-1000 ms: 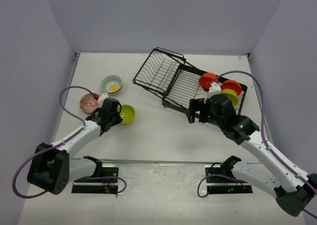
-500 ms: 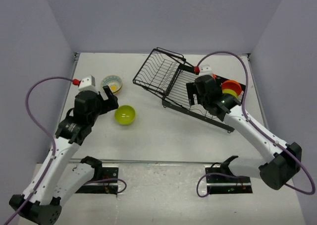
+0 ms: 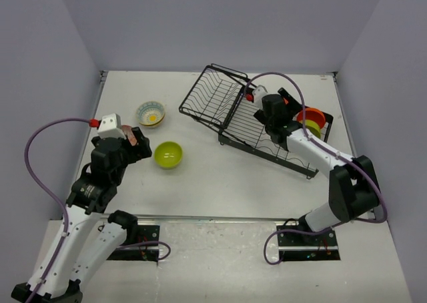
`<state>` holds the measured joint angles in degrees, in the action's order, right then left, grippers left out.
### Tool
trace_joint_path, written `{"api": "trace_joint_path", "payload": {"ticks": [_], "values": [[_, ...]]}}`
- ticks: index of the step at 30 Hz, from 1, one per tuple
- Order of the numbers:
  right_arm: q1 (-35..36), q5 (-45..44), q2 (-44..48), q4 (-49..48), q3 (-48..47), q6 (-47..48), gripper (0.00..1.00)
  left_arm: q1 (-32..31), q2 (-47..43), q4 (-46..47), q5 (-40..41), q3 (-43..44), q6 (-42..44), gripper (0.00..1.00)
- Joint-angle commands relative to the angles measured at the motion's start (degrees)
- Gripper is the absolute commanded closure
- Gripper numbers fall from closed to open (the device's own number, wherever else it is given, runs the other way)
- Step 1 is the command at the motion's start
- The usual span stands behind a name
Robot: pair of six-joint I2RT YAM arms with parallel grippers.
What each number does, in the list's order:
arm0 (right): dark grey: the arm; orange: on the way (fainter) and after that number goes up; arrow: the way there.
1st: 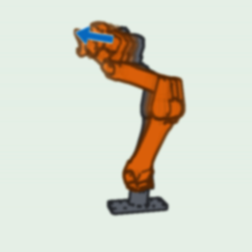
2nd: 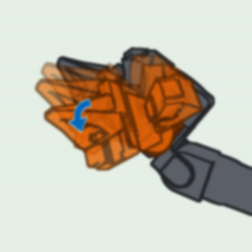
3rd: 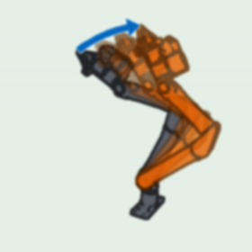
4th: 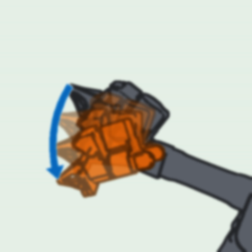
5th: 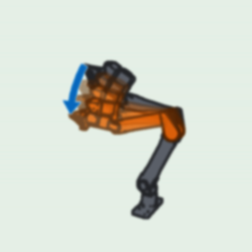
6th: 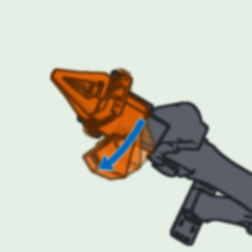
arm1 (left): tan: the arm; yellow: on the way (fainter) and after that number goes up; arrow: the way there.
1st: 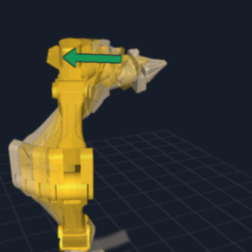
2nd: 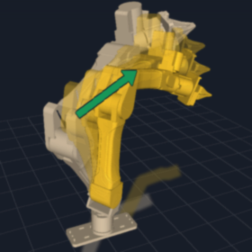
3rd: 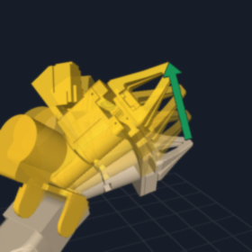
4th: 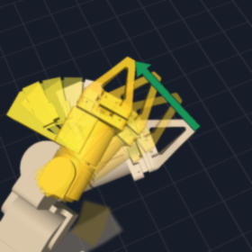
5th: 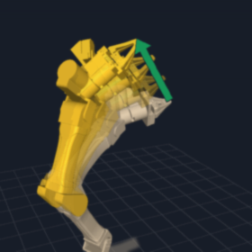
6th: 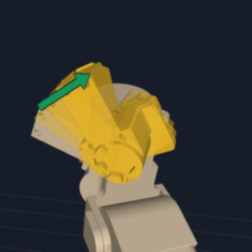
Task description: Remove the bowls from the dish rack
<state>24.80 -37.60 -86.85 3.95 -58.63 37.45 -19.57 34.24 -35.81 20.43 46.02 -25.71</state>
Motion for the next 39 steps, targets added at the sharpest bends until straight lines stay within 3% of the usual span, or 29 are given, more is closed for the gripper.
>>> {"api": "trace_joint_path", "payload": {"ticks": [1,5,10,16,28,34,39], "values": [[-0.36,1.22,0.11,-7.8,1.93,8.23,0.01,0.32,-0.93,1.8,0.58,0.3,1.55,0.0],[-0.8,-2.55,-0.34,-8.78,5.01,8.87,0.01,0.24,-0.05,1.97,-1.0,0.21,1.72,0.0],[-3.43,-7.11,2.65,-4.13,8.79,2.72,0.01,0.24,-0.58,2.24,-1.62,0.12,1.9,0.0],[-5.72,-6.34,4.14,-3.06,12.04,-0.1,0.01,0.24,1.44,2.33,-2.58,0.12,2.16,0.0],[-11.08,-8.19,2.3,-21.95,17.15,10.88,0.01,0.24,2.41,2.41,-2.76,0.12,2.25,0.0],[-11.61,-8.89,-0.51,-30.31,18.11,15.71,0.13,0.24,2.59,2.41,-2.58,0.21,2.34,0.0],[-11.88,-7.57,-2.53,-32.25,18.9,16.25,0.3,0.32,2.15,2.5,-2.76,0.21,2.42,0.0]]}}
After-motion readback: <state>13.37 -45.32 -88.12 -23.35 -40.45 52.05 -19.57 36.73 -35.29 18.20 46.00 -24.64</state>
